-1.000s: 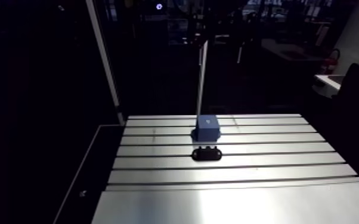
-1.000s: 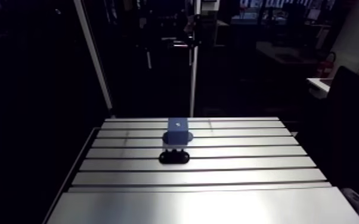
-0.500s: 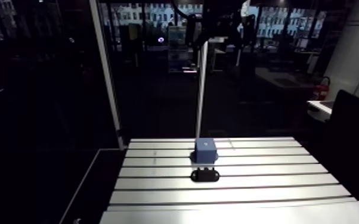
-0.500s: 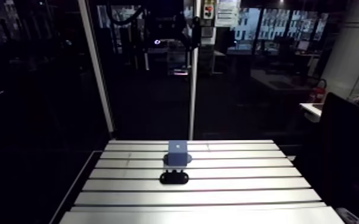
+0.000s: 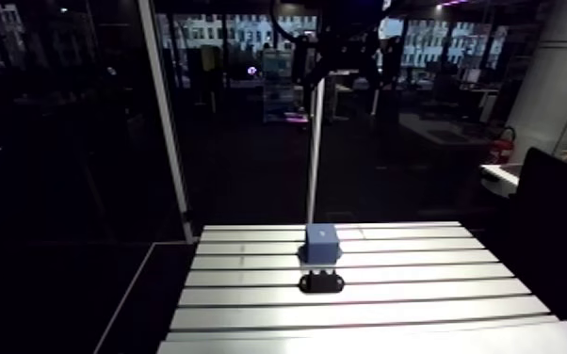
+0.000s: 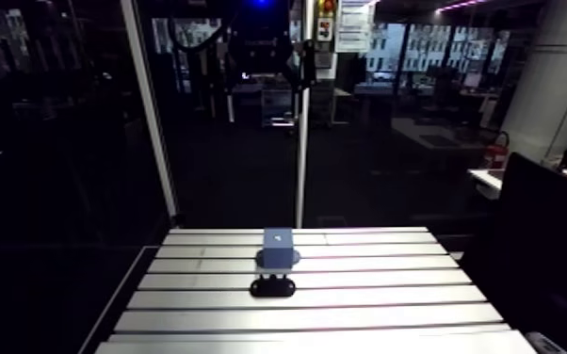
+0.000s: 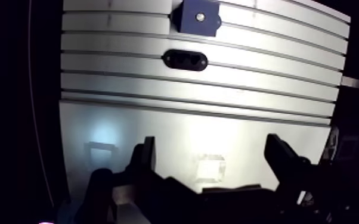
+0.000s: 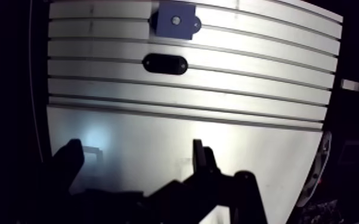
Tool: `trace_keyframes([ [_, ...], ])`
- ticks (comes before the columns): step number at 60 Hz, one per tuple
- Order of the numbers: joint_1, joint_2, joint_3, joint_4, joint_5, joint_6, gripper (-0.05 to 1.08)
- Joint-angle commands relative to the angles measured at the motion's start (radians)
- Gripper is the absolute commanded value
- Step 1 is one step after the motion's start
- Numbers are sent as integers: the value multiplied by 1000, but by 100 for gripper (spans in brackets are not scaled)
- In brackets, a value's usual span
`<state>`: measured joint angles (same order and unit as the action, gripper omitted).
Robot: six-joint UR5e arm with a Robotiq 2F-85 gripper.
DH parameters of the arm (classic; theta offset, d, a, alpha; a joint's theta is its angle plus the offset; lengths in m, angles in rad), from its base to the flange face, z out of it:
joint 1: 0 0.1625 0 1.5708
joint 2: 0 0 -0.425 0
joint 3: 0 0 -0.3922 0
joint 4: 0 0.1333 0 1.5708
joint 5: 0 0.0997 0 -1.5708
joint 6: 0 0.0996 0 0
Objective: Pick up the M10 bolt and insert it into the hex recess until seated.
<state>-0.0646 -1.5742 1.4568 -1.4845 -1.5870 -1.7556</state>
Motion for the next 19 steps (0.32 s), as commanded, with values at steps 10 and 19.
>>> trace_keyframes([
  [10, -1, 1, 27, -1, 2, 6, 1],
  [19, -1, 7, 27, -1, 13, 8, 1],
])
